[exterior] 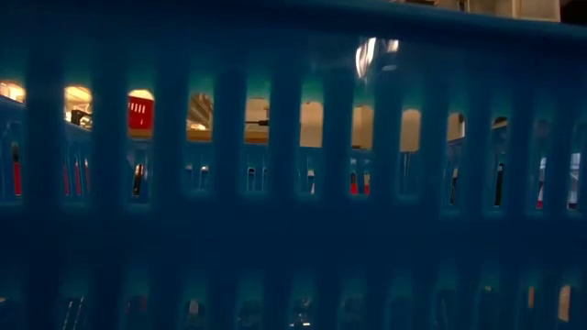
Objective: Stack baskets on shelf by color
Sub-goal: Put the bottom right red bin on the shelf, then put the middle black bin on the shelf
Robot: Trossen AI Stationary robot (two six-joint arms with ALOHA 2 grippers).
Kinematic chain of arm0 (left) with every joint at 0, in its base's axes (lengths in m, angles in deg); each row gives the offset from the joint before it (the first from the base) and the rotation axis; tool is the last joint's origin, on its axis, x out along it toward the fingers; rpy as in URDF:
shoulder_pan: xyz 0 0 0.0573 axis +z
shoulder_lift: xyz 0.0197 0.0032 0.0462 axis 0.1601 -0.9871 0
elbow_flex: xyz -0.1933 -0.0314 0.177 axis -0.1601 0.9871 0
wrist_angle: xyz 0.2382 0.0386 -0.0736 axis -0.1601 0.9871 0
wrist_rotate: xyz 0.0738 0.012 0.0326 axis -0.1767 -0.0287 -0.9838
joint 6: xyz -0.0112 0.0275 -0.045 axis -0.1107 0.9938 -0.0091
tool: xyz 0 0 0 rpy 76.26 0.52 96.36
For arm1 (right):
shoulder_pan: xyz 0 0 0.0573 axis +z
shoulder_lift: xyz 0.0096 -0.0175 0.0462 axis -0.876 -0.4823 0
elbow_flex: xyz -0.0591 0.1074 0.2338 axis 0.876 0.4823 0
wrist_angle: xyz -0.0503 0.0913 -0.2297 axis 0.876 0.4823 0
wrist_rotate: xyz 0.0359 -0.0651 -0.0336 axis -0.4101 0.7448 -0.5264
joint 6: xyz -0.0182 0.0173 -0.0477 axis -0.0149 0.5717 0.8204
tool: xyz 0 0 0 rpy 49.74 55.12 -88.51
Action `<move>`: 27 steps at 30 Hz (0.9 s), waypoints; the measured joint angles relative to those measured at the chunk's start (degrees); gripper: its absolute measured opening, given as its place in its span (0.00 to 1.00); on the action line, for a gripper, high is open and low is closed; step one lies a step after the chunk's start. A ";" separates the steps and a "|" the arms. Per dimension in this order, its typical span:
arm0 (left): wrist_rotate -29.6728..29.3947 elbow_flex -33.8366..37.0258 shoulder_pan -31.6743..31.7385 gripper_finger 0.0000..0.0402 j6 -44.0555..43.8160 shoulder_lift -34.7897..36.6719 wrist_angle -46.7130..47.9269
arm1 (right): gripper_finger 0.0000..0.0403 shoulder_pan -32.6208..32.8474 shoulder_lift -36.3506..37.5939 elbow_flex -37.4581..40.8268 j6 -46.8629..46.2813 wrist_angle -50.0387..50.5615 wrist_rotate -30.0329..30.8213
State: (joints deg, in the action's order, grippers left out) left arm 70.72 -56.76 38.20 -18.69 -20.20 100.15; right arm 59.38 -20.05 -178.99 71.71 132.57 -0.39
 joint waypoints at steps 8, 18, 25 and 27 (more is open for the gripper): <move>-0.04 0.04 2.32 0.08 0.02 -0.02 0.15 | 0.25 0.00 0.00 0.00 0.00 0.00 -0.01; -1.72 0.04 2.34 0.13 3.93 -0.02 -0.35 | 0.25 0.00 -0.02 0.00 0.04 0.00 0.02; -2.63 0.04 2.34 0.13 1.25 1.11 -3.08 | 0.25 0.00 -0.02 0.00 0.24 0.00 0.02; -2.64 0.04 2.34 0.13 1.29 2.10 -3.10 | 0.25 0.00 -0.02 0.00 0.24 0.00 0.02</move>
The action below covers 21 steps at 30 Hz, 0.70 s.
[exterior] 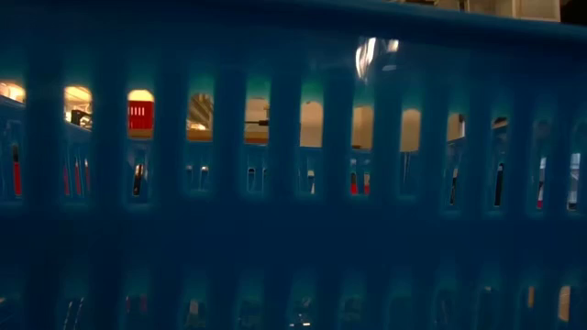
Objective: Stack baskets on shelf by color
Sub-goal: Put the middle black bin on the shelf
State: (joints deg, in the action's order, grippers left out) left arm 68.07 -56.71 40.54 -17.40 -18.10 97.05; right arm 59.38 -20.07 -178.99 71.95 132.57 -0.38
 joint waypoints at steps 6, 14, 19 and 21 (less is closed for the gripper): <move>0.06 -0.01 -0.29 0.13 -2.17 3.84 -0.02 | 0.25 0.00 0.00 0.00 -0.47 2.06 0.00; 17.98 -5.49 -6.18 0.13 -19.36 9.13 -1.76 | 0.25 0.00 -0.21 0.07 -3.34 14.05 -4.74; 33.40 -6.27 -10.66 0.13 -30.26 11.34 -6.50 | 0.25 0.00 -1.93 0.07 -10.81 20.50 -12.76; 35.85 -6.27 -12.62 0.14 -33.74 11.67 -7.19 | 0.25 0.04 -3.25 0.07 -17.55 23.51 -14.91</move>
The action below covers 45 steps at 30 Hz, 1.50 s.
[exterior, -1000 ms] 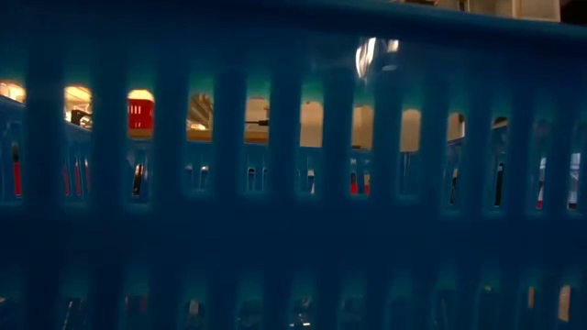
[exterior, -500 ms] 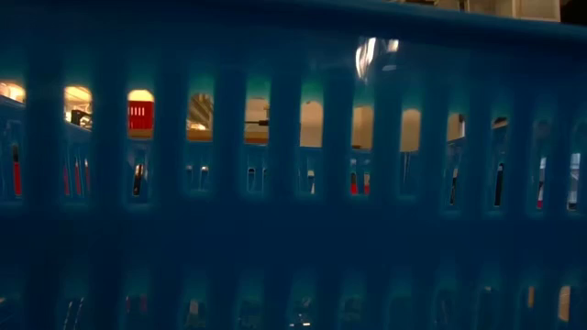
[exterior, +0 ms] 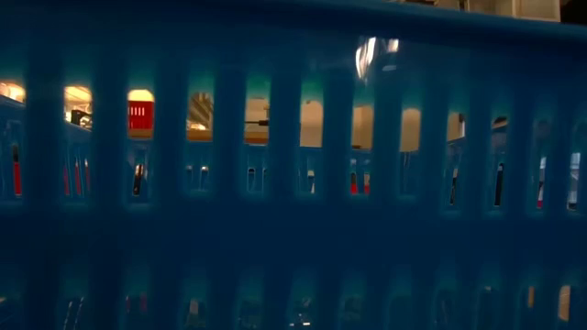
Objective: Stack baskets on shelf by color
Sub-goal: Put the middle black bin on the shelf
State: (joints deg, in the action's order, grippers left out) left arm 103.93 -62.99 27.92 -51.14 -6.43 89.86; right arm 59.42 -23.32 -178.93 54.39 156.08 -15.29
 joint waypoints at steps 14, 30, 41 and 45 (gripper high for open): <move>0.87 0.00 -14.70 0.13 -6.51 -1.67 -9.26 | 0.25 -2.72 -3.94 18.87 -23.52 2.54 0.19; 0.14 0.02 -22.76 0.13 -5.21 -9.73 -16.26 | 0.25 -8.59 -3.59 45.71 -20.36 -19.67 -6.00; 0.14 0.02 -23.07 0.13 -5.32 -10.51 -16.48 | 0.25 -9.37 -3.59 55.95 -20.21 -31.11 -10.51; 0.14 0.02 -23.07 0.13 -5.45 -10.51 -16.48 | 0.25 -9.35 -3.57 58.86 -20.19 -35.55 -11.65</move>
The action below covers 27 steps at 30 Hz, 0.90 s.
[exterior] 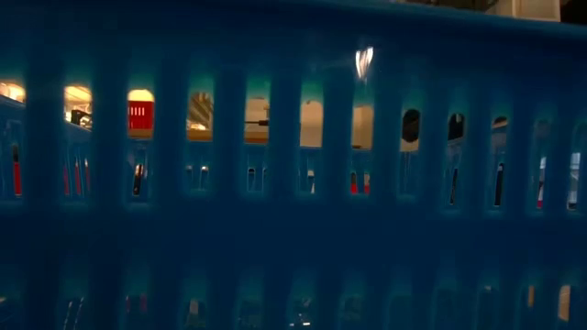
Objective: Stack baskets on shelf by color
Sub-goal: Put the middle black bin on the shelf
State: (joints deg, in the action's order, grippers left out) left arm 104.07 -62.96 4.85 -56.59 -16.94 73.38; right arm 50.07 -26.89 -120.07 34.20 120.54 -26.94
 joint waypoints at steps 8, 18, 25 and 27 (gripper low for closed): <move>0.00 0.00 0.00 0.14 -0.28 0.01 0.02 | 0.24 0.00 -0.02 5.47 1.20 -7.73 2.16; 0.02 0.00 0.00 0.14 -0.26 0.02 0.02 | 0.01 0.00 -0.02 1.05 4.63 -6.64 7.69; -4.18 0.00 0.00 0.13 -4.24 0.01 0.02 | 0.01 0.02 -0.02 -13.79 7.55 6.77 15.83; -4.87 0.00 0.00 0.14 -4.76 -0.55 -0.07 | 0.01 0.02 -0.02 -18.84 8.79 10.02 18.72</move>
State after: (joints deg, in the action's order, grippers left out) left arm 99.20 -62.96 4.85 -61.36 -17.49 73.31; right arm 50.09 -26.91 -138.91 42.99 130.56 -8.22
